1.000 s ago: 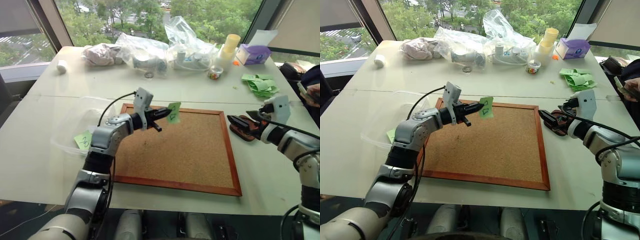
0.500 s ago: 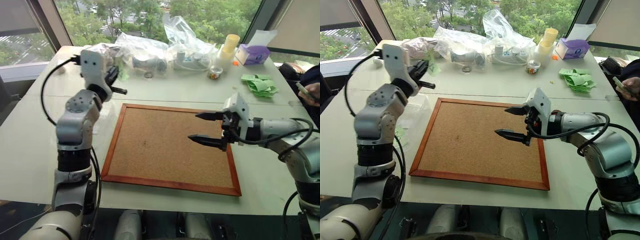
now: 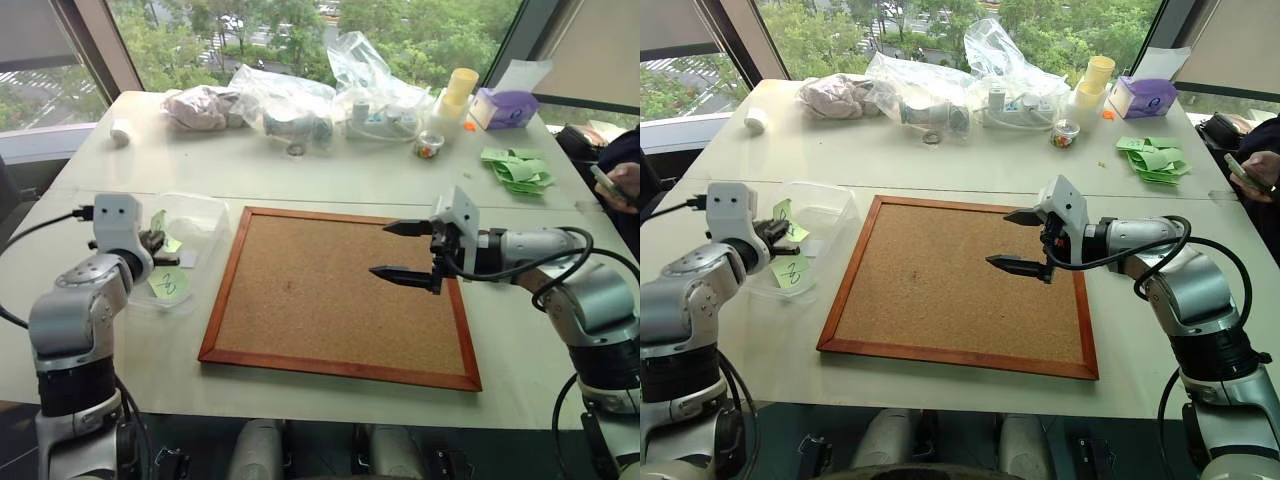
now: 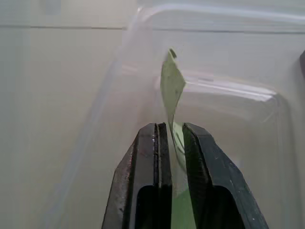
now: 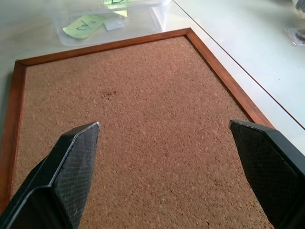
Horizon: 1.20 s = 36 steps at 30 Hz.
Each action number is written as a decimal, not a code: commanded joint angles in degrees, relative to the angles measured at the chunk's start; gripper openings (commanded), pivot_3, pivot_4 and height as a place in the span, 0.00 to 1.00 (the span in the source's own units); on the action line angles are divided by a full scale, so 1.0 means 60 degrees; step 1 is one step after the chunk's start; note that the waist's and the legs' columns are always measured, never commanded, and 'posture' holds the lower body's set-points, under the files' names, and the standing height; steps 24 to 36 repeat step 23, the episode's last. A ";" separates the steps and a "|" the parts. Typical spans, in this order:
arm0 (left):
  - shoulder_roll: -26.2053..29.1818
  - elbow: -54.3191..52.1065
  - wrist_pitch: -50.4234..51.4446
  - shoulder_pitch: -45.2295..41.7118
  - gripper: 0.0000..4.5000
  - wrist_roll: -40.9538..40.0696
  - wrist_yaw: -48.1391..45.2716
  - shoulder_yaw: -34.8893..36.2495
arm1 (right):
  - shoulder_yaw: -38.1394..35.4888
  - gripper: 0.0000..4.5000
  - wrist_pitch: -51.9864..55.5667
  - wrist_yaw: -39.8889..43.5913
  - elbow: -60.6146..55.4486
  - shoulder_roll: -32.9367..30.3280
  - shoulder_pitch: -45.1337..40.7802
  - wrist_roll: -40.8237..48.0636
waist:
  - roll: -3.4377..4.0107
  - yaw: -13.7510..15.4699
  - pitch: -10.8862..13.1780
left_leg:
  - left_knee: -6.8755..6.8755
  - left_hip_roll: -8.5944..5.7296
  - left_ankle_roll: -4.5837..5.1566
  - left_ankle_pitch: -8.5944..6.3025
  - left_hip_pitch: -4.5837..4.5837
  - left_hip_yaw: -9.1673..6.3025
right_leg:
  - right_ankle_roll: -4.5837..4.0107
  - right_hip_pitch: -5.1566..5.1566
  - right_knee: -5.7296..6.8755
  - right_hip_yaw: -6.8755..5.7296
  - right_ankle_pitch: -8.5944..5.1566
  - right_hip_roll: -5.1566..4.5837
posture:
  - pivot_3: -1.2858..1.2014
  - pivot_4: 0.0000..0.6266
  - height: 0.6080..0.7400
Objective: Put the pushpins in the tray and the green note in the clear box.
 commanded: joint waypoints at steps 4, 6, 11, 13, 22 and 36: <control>0.0754 -0.0383 0.0418 -0.0481 0.88 -0.1259 -0.1292 0.0624 | -0.0386 1.00 -0.0258 -0.0041 -0.0192 -0.0112 0.0145 -0.0140 | -0.0004 -0.0018 0.0002 | 0.0000 0.0000 -0.0002 0.0000 0.0000 -0.0003 | 0.0000 0.0000 0.0000 -0.0002 0.0000 -0.0002 | 0.52 0.24 1.00; 0.0941 -0.0479 0.0462 -0.0797 0.99 -0.1839 -0.1800 0.0767 | -0.0566 1.00 -0.0221 -0.0094 -0.0234 -0.0189 0.0306 -0.0111 | -0.0005 -0.0013 0.0003 | -0.0001 0.0000 -0.0003 0.0000 0.0000 -0.0003 | -0.0001 -0.0001 0.0000 -0.0002 0.0000 -0.0001 | 0.52 0.24 1.00; 0.1361 -0.0390 -0.0057 -0.1414 0.99 -0.2480 -0.2771 0.0390 | -0.0975 1.00 -0.0082 -0.0228 -0.0279 -0.0338 0.0743 -0.0078 | -0.0004 -0.0019 0.0003 | -0.0001 -0.0004 -0.0003 0.0000 0.0001 -0.0001 | 0.0000 0.0002 0.0000 -0.0001 0.0000 -0.0003 | 0.52 0.24 1.00; 0.1475 -0.0451 -0.0159 -0.1580 0.99 -0.3008 -0.3550 0.0105 | -0.1134 1.00 -0.0106 -0.0240 -0.0322 -0.0480 0.0999 -0.0129 | -0.0004 -0.0017 0.0003 | -0.0003 -0.0003 -0.0003 0.0001 0.0003 0.0002 | -0.0001 0.0001 0.0000 -0.0001 0.0000 -0.0001 | 0.52 0.24 1.00; 0.1735 0.0084 -0.2373 -0.0972 0.99 -0.2342 -0.5823 -0.2828 | -0.1672 1.00 0.0195 -0.0591 -0.0700 -0.0542 0.2092 0.0015 | -0.0003 -0.0023 0.0002 | -0.0003 -0.0006 -0.0003 0.0001 0.0002 0.0021 | -0.0001 0.0000 -0.0002 -0.0001 0.0000 0.0005 | 0.52 0.24 1.00; 0.1708 0.0311 -0.2646 -0.0879 0.99 -0.2203 -0.6003 -0.3072 | -0.1682 1.00 0.0204 -0.0669 -0.0737 -0.0524 0.2151 0.0003 | -0.0003 -0.0023 0.0002 | -0.0002 -0.0007 -0.0005 0.0002 0.0004 0.0023 | -0.0001 0.0001 -0.0001 -0.0001 0.0000 0.0006 | 0.52 0.24 1.00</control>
